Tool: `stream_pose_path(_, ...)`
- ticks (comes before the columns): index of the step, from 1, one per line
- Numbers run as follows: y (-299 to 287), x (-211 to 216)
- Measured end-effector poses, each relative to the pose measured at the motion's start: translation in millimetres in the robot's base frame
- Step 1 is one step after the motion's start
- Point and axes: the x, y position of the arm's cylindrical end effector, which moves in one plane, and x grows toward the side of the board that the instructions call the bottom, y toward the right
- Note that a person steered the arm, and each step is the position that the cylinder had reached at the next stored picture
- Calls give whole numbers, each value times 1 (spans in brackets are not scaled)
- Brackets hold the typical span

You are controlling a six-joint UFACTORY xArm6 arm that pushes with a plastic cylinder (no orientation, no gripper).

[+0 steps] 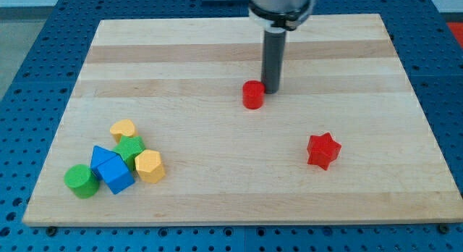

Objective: Point your arm diagonally below red star

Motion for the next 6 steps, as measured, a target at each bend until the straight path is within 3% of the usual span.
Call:
stream_pose_path(2, 35, 10)
stream_pose_path(6, 151, 108)
